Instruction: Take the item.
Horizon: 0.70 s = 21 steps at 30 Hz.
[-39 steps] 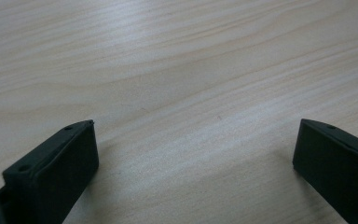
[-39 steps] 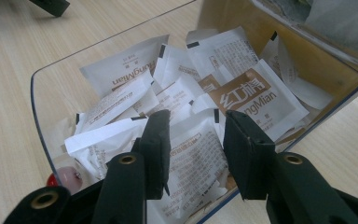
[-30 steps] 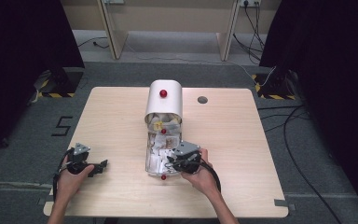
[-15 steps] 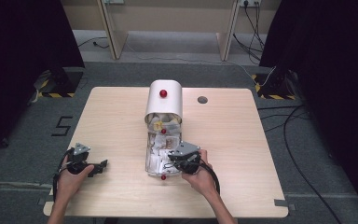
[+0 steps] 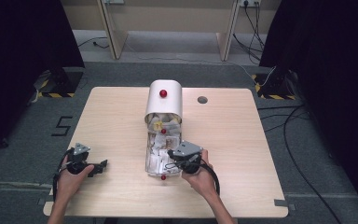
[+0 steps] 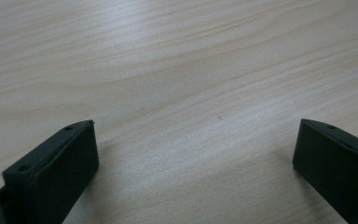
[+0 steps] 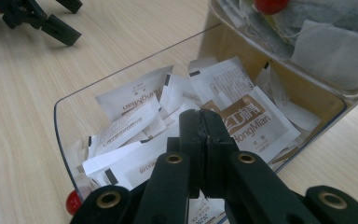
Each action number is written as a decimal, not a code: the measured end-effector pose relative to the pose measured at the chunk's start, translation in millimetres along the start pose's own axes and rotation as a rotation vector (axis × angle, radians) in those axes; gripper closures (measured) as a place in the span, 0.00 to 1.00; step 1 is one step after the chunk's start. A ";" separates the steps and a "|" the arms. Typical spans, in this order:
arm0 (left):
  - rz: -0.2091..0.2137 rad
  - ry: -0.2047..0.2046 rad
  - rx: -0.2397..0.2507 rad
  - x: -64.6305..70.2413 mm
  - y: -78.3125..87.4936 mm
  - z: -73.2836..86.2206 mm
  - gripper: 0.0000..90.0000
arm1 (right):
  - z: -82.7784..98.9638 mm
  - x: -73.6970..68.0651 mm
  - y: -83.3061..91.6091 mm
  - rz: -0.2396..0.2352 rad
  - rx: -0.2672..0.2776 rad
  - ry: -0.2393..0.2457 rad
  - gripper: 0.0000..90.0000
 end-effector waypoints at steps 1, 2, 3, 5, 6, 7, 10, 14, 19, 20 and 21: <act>0.000 0.000 0.000 0.0 0.0 0.0 0.00 | -0.7 0.2 0.7 -0.001 0.005 -0.004 0.99; 0.000 0.000 0.000 0.0 0.0 0.0 0.00 | -1.4 0.5 1.5 -0.002 0.010 -0.007 0.99; 0.000 0.000 0.000 0.0 0.0 0.0 0.00 | -2.2 1.0 2.0 0.000 0.016 -0.007 0.99; 0.000 0.000 0.000 0.0 0.0 0.0 0.00 | -4.1 2.1 4.4 0.002 0.025 -0.009 0.99; 0.000 0.000 0.000 0.0 0.0 0.0 0.00 | -5.2 2.3 5.6 0.003 0.031 -0.013 0.99; 0.000 0.000 0.000 0.0 0.0 0.0 0.00 | -6.5 2.7 6.9 0.002 0.039 -0.015 0.99; -0.001 0.000 0.000 0.0 0.0 0.0 0.00 | -11.0 4.6 11.6 0.010 0.060 -0.016 0.99; 0.000 0.000 0.000 0.0 0.0 0.0 0.00 | -16.8 9.1 19.6 0.022 0.090 -0.022 0.99; 0.000 0.000 0.000 0.0 0.0 0.0 0.00 | -20.2 15.1 28.7 0.035 0.111 -0.032 0.99; 0.000 0.000 0.000 0.0 0.0 0.0 0.00 | -20.0 16.2 30.1 0.037 0.110 -0.037 0.99; 0.000 0.000 0.000 0.0 0.0 0.0 0.00 | -19.9 17.4 30.9 0.040 0.111 -0.037 0.99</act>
Point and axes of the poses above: each handheld gripper's, and its own axes: y roughly backward along the jaws, z roughly out of its underside, x roughly to its right, the point moved 9 cm from there along -y, roughly forward along the jaws, and after that the axes turned 7 degrees about y, right-handed, at the moved point
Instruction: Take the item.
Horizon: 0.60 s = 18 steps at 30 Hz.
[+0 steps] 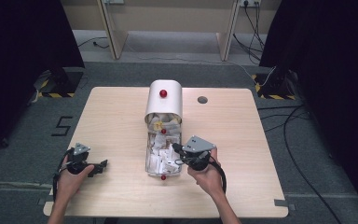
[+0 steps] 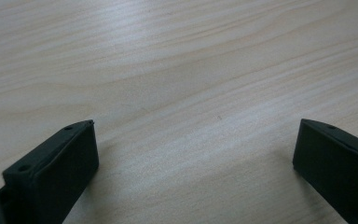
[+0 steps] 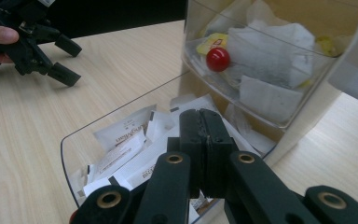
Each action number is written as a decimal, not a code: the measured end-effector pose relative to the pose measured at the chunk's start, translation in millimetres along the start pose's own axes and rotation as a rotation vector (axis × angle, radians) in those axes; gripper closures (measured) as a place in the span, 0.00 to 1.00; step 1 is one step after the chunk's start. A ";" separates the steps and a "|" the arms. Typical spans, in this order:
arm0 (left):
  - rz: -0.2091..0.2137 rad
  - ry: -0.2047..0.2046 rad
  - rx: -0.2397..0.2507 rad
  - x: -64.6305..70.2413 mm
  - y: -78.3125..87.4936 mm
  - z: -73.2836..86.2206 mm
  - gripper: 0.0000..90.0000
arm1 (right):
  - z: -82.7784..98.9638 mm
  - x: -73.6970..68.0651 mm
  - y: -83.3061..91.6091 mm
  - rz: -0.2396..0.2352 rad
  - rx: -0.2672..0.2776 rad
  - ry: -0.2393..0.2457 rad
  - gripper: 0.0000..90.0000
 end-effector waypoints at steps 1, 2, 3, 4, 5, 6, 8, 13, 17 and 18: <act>0.000 0.000 0.000 0.0 0.0 0.0 0.00 | 0.3 1.7 1.3 0.004 0.000 -0.005 0.99; -0.001 0.000 0.001 0.0 0.0 0.0 0.00 | 0.5 3.5 2.2 0.007 0.001 -0.005 0.99; -0.001 0.000 0.001 0.0 0.0 0.0 0.00 | 0.7 4.7 2.9 0.009 0.002 -0.007 0.99; 0.000 0.000 0.000 0.0 0.0 0.0 0.00 | 1.1 6.4 4.1 0.013 0.002 -0.010 0.99; -0.001 0.000 0.000 -0.1 0.0 0.0 0.00 | 1.5 8.6 5.3 0.018 0.004 -0.014 0.99; 0.000 0.000 0.000 0.0 0.0 0.0 0.00 | 1.8 10.2 6.5 0.021 0.005 -0.017 0.99; -0.001 0.000 0.000 0.0 0.0 0.0 0.00 | 2.4 14.1 9.2 0.030 0.007 -0.021 0.99; -0.001 0.000 0.001 0.0 0.0 0.0 0.00 | 5.0 25.8 17.4 0.055 0.013 -0.037 0.99; -0.001 0.000 0.001 0.0 0.0 0.0 0.00 | 7.3 33.6 22.7 0.071 0.016 -0.050 0.99; -0.001 0.000 0.001 0.0 0.0 0.0 0.00 | 7.8 35.5 23.9 0.077 0.017 -0.053 0.99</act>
Point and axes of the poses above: each handheld gripper's, and its own axes: y roughly backward along the jaws, z roughly out of its underside, x roughly to its right, the point moved 9 cm from there along -y, roughly forward along the jaws, and after that the axes turned 7 degrees about y, right-handed, at the moved point
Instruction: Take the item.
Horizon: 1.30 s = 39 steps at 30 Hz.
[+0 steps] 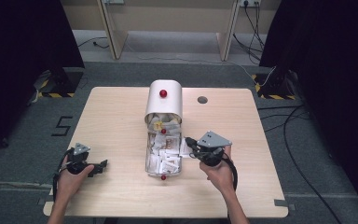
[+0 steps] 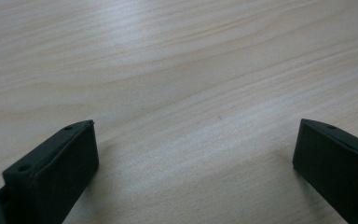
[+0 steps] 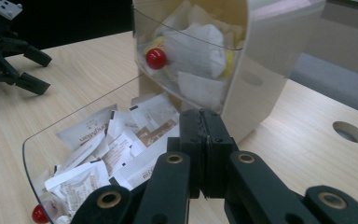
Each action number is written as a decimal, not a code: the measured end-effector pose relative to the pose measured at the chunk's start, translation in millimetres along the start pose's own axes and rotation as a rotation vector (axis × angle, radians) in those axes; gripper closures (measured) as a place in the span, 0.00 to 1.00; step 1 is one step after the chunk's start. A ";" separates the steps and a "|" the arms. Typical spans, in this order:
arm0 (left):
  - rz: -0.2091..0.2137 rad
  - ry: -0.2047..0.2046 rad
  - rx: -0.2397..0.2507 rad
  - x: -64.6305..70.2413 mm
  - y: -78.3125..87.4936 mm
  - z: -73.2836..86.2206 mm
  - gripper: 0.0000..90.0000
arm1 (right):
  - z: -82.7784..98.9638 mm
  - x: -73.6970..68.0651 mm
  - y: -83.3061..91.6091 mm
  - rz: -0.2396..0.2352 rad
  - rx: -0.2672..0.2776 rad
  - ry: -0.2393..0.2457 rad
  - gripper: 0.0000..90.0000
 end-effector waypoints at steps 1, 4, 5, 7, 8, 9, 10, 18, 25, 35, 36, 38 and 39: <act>0.000 0.000 0.000 0.0 0.0 0.0 0.00 | 0.4 1.8 1.0 0.005 0.001 -0.004 0.99; 0.000 0.000 0.000 0.0 0.0 0.0 0.00 | 2.9 7.9 3.5 0.016 0.001 -0.011 0.99; 0.000 0.000 0.000 0.0 0.0 0.0 0.00 | 4.2 10.0 4.3 0.022 -0.001 -0.013 0.99; 0.000 0.000 0.000 0.0 0.0 0.0 0.00 | 6.4 13.5 5.7 0.027 -0.004 -0.019 0.99; 0.000 0.000 0.000 0.0 0.0 0.0 0.00 | 7.2 15.0 6.3 0.030 -0.004 -0.024 0.99; 0.000 0.000 0.000 0.0 0.0 0.0 0.00 | 8.0 16.6 7.0 0.033 -0.004 -0.026 0.99; 0.000 0.000 0.000 0.0 0.0 0.0 0.00 | 8.7 18.2 7.8 0.037 -0.005 -0.029 0.99; 0.000 0.000 0.000 0.0 0.0 0.0 0.00 | 15.9 30.5 12.4 0.062 -0.011 -0.046 0.99; 0.000 0.000 -0.001 0.0 0.0 0.0 0.00 | 24.5 40.8 14.6 0.084 -0.025 -0.065 0.99; 0.000 0.000 0.000 0.0 0.0 0.0 0.00 | 33.5 50.4 15.6 0.101 -0.040 -0.081 0.99; 0.000 0.000 0.000 0.0 0.0 0.0 0.00 | 34.7 51.7 15.9 0.103 -0.042 -0.084 0.99; 0.000 0.000 0.000 0.0 0.0 0.0 0.00 | 37.2 54.8 16.4 0.110 -0.045 -0.089 0.99; 0.000 0.000 0.000 0.0 0.0 0.0 0.00 | 38.5 56.1 16.7 0.112 -0.048 -0.094 0.99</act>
Point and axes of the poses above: each handheld gripper's, and its own axes: y roughly backward along the jaws, z roughly out of its underside, x roughly to its right, the point moved 9 cm from there along -y, roughly forward along the jaws, and after that the axes turned 7 degrees about y, right-handed, at the moved point
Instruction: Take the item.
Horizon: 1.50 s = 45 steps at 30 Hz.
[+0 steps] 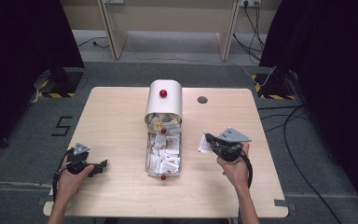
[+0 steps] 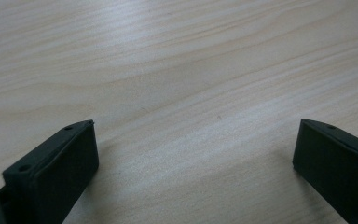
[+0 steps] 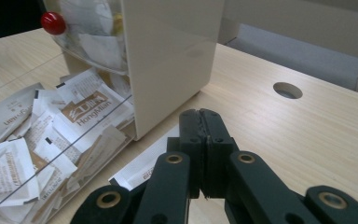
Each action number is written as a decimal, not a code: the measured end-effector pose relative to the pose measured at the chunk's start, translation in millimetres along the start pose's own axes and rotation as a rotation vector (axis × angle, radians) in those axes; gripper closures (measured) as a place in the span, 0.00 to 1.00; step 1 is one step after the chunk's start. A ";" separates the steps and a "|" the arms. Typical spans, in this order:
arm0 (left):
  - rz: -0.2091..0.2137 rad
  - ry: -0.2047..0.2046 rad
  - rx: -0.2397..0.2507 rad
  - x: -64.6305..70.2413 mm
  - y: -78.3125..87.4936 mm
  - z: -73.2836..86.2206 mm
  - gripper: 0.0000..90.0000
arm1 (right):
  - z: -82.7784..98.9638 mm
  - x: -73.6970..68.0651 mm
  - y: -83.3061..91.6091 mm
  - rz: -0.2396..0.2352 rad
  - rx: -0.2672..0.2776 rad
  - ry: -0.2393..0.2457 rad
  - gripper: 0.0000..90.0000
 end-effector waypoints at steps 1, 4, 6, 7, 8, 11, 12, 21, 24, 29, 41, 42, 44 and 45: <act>0.000 0.000 0.000 0.0 0.0 0.0 0.00 | 1.2 1.5 -0.1 0.003 -0.002 -0.002 0.99; 0.000 0.000 0.000 0.0 0.0 0.0 0.00 | 4.5 5.4 -1.0 0.011 -0.007 -0.007 0.99; 0.000 0.000 0.000 0.0 0.0 0.0 0.00 | 6.8 7.5 -1.4 0.016 -0.013 -0.012 0.99; 0.000 0.000 0.000 0.0 0.0 0.0 0.00 | 8.4 9.2 -1.8 0.018 -0.016 -0.013 0.99; 0.000 0.000 0.000 0.0 0.0 0.0 0.00 | 9.7 10.4 -2.1 0.020 -0.019 -0.016 0.99; 0.000 0.000 0.000 0.0 0.0 0.0 0.00 | 13.2 13.5 -2.8 0.023 -0.024 -0.031 0.99; 0.000 0.000 0.000 0.0 0.0 0.0 0.00 | 14.2 14.6 -3.0 0.025 -0.025 -0.033 0.99; 0.000 0.000 0.000 0.0 0.0 0.0 0.00 | 26.1 22.4 -7.0 0.035 -0.051 -0.055 0.99; 0.000 0.000 0.000 0.0 0.0 0.0 0.00 | 29.9 24.6 -8.6 0.038 -0.057 -0.060 0.99; 0.000 0.000 0.000 0.0 0.0 0.0 0.00 | 35.9 28.3 -10.3 0.043 -0.069 -0.072 0.99; 0.000 0.000 0.000 0.0 0.0 0.0 0.00 | 46.5 29.7 -17.0 0.045 -0.093 -0.084 0.99; 0.000 0.000 0.000 0.0 0.0 0.0 0.00 | 47.6 29.8 -17.4 0.045 -0.097 -0.083 0.99; 0.000 0.000 0.000 0.0 0.0 0.0 0.00 | 49.5 29.7 -18.5 0.044 -0.102 -0.086 0.99; 0.000 0.000 0.000 0.0 0.0 0.0 0.00 | 50.3 30.0 -19.2 0.045 -0.104 -0.084 0.99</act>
Point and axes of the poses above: each handheld gripper's, and its own axes: y roughly backward along the jaws, z roughly out of its underside, x roughly to its right, the point moved 9 cm from there along -y, roughly forward along the jaws, and after that the axes turned 7 degrees about y, right-handed, at the moved point
